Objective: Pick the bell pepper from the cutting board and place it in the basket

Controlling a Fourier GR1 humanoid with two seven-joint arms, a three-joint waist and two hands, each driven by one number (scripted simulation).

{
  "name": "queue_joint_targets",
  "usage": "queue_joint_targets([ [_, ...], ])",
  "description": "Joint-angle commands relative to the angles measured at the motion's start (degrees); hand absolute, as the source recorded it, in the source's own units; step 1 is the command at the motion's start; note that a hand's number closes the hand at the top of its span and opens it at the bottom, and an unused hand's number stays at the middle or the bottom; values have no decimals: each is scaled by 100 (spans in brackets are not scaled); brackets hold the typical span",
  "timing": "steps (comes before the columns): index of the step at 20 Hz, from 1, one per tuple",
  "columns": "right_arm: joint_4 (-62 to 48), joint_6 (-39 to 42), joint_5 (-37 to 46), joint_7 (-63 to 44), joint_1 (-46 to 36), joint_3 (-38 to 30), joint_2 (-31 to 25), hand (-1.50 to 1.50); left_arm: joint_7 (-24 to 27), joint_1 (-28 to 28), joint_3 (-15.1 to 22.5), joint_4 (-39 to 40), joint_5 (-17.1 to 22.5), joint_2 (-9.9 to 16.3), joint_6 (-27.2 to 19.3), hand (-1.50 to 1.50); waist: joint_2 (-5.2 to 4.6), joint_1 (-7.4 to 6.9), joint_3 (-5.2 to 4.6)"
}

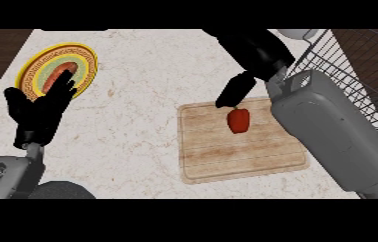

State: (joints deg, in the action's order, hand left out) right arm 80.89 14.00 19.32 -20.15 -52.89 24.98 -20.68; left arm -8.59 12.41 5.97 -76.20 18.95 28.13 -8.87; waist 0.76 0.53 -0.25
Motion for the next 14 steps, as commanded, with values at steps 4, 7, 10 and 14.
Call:
queue_joint_targets([
  [4, -219, 1829, -538, -1718, -1273, -587, -556, -150, -131, 50, -210, -126, 104, 190, 210, 0, -32, -66, 15],
  [7, -546, 2770, -1149, -1733, -1315, -693, -652, -150, 71, -29, -81, 11, -60, -78, 83, 0, -54, -56, 15],
  [10, -205, 3355, -1583, -1824, -959, -950, -948, -150, -22, -279, -150, -247, 8, 3, 212, 0, -36, -38, 23],
  [14, 377, 3633, -2309, -2016, -346, -1494, -1175, -150, 150, -267, -277, -7, -50, -81, 223, 0, -28, 80, 25],
])
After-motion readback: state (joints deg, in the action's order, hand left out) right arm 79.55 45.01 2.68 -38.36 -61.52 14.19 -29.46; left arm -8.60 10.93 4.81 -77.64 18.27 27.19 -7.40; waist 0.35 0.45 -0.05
